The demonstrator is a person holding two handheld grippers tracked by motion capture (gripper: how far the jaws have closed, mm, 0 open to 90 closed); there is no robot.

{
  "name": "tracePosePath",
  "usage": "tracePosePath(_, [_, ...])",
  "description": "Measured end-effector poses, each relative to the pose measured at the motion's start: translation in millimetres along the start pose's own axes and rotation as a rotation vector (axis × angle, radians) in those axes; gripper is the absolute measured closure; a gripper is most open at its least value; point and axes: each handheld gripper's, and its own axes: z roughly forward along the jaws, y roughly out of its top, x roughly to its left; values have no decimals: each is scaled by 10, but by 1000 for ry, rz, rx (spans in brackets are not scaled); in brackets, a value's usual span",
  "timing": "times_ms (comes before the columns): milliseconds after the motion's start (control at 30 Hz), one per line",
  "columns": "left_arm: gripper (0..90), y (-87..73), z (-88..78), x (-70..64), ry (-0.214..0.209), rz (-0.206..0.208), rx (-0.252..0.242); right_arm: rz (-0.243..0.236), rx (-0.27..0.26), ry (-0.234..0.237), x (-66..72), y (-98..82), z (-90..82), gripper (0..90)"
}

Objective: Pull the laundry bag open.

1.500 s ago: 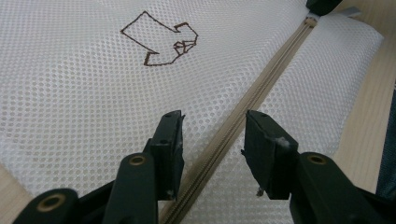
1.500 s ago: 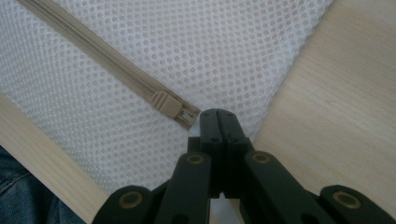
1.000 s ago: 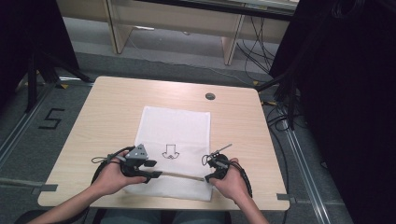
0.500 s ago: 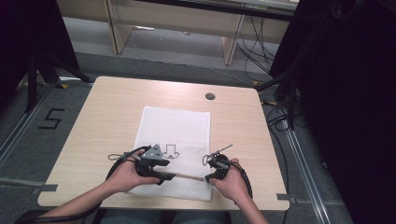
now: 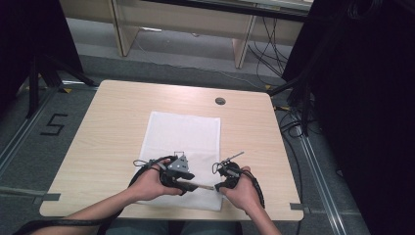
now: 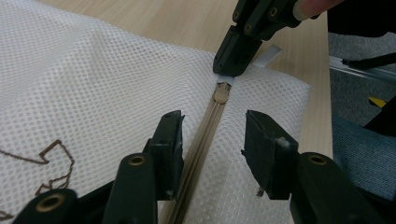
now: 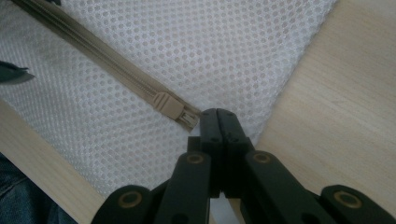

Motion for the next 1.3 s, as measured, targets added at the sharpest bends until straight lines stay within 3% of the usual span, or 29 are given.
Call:
tracePosePath(233, [614,46,144,-28,-16,16,30,-4,9,-1,-4,2,-8,900])
tracePosePath(400, [648,80,245,-50,-33,1,38,-5,5,2,-6,0,-7,900])
tracePosePath(567, [672,134,307,-43,-35,28,42,11,9,1,-2,-2,-12,900])
tracePosePath(633, [687,163,353,-48,-40,25,43,-12,-2,7,-18,-1,-5,900])
tracePosePath(1033, [715,197,458,-76,-49,31,48,-5,1,-1,-18,-1,0,900])
tracePosePath(1067, [718,195,467,-70,-51,47,54,-1,3,-2,-17,0,0,900])
tracePosePath(1100, [719,185,480,-77,-53,33,57,-1,2,-2,-18,-1,0,900])
tracePosePath(1300, [721,170,517,-67,-52,39,60,0,2,-1,-20,0,1,900])
